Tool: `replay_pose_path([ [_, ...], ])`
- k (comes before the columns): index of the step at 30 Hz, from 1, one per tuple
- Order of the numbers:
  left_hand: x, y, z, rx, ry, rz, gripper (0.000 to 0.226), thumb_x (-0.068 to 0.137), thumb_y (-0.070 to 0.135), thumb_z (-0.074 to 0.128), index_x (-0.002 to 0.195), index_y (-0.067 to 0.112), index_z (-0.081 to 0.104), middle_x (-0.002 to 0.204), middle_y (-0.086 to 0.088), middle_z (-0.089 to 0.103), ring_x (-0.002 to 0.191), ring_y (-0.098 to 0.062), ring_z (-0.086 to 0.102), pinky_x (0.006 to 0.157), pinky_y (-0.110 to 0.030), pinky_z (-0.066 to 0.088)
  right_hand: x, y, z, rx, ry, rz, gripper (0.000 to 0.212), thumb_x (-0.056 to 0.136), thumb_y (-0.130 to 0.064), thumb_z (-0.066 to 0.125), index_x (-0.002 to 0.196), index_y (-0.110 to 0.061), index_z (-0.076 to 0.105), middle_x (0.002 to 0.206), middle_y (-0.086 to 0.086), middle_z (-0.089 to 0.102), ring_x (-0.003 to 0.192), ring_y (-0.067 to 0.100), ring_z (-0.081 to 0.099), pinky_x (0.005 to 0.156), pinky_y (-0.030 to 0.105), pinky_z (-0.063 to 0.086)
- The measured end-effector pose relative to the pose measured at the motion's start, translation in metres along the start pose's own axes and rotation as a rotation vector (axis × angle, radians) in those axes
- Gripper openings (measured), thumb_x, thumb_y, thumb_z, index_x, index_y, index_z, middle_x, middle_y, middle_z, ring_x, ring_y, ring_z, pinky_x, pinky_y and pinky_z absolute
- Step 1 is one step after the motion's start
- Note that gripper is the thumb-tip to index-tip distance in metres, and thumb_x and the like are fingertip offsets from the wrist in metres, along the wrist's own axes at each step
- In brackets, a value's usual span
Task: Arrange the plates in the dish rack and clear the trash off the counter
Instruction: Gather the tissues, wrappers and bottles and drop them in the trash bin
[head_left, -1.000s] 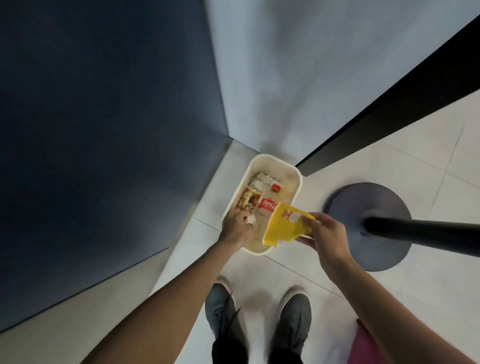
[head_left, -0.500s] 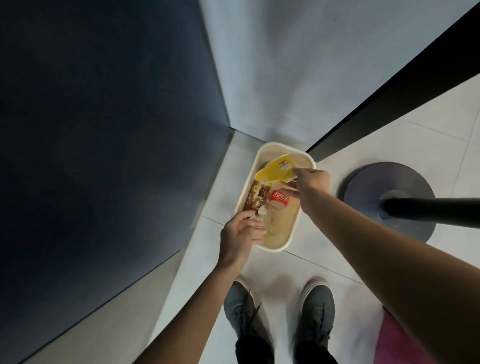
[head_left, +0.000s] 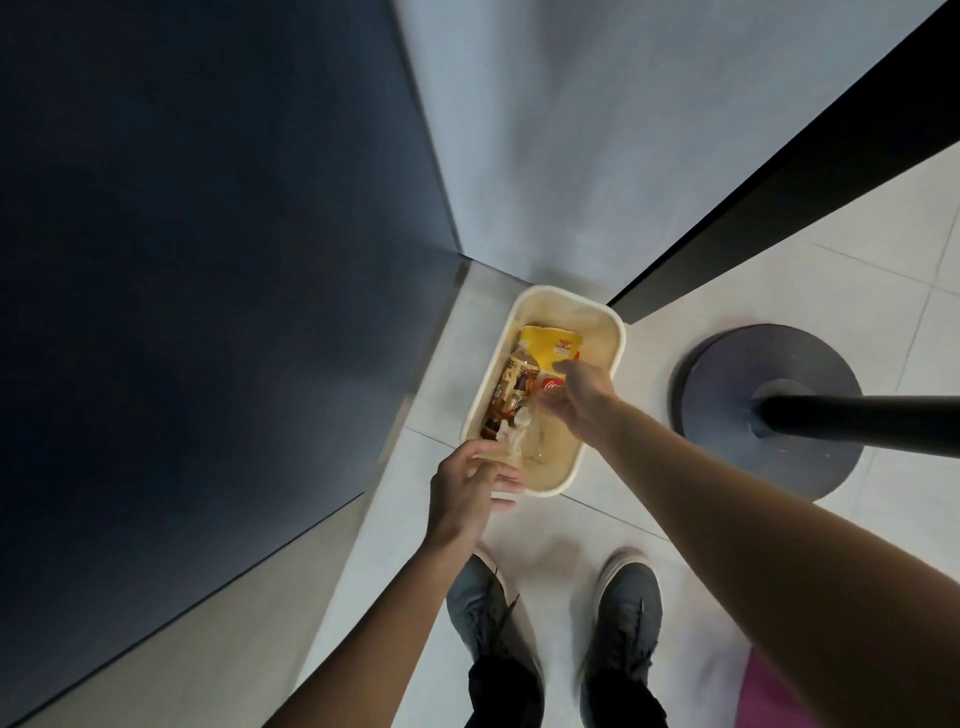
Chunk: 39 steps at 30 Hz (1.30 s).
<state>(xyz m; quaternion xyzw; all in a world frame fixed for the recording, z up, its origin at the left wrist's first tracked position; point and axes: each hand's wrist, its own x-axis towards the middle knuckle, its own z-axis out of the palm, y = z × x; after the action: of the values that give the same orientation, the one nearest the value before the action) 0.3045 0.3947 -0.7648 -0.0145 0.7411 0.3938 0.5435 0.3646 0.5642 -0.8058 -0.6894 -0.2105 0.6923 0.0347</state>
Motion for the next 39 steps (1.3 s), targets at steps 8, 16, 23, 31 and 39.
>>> replay_pose_path([
  [8,-0.089,0.025,-0.011,0.157,0.045,-0.032,0.020,0.094,0.005,0.049,0.102,0.011,0.067,0.088,-0.011,0.075,0.075,-0.022,0.072,0.062,-0.028,0.054,-0.131,0.010,-0.046,-0.775,-0.204,-0.320,0.022,0.093,-0.002,0.052,0.103,-0.004,0.071,0.109,0.015,0.072,0.094,0.027,0.069,0.089,0.038,0.056],
  [16,-0.226,0.066,-0.028,0.364,0.098,0.172,0.034,0.098,-0.002,0.045,0.090,0.025,0.065,0.081,0.001,0.073,0.072,-0.015,0.068,0.071,-0.023,0.054,-0.297,-0.005,-0.091,-1.121,-0.395,-0.760,0.026,0.089,-0.001,0.057,0.109,-0.010,0.072,0.111,0.002,0.071,0.099,0.008,0.063,0.092,0.020,0.049],
  [23,-0.365,0.128,-0.033,0.389,0.182,0.274,0.035,0.091,-0.006,0.045,0.096,0.024,0.064,0.085,0.004,0.072,0.072,-0.011,0.066,0.072,-0.023,0.052,-0.442,-0.028,-0.113,-1.417,-0.521,-0.934,0.027,0.088,-0.011,0.053,0.113,-0.013,0.065,0.121,0.002,0.057,0.105,0.019,0.058,0.095,0.030,0.046],
  [31,-0.505,0.122,-0.041,0.211,0.361,0.314,0.030,0.099,0.002,0.043,0.099,0.018,0.069,0.064,0.007,0.056,0.054,-0.005,0.048,0.054,-0.015,0.037,-0.551,-0.021,-0.106,-1.579,-0.758,-1.146,0.022,0.093,-0.013,0.055,0.112,-0.014,0.066,0.113,0.001,0.061,0.098,0.016,0.059,0.089,0.031,0.049],
  [39,-0.608,0.114,-0.114,-0.121,0.774,0.354,0.023,0.101,0.012,0.050,0.097,0.027,0.067,0.059,0.004,0.056,0.052,-0.008,0.047,0.054,-0.024,0.042,-0.658,-0.005,0.011,-1.433,-1.028,-1.200,0.020,0.096,-0.019,0.058,0.079,-0.011,0.064,0.071,0.001,0.061,0.064,0.011,0.053,0.062,0.021,0.041],
])
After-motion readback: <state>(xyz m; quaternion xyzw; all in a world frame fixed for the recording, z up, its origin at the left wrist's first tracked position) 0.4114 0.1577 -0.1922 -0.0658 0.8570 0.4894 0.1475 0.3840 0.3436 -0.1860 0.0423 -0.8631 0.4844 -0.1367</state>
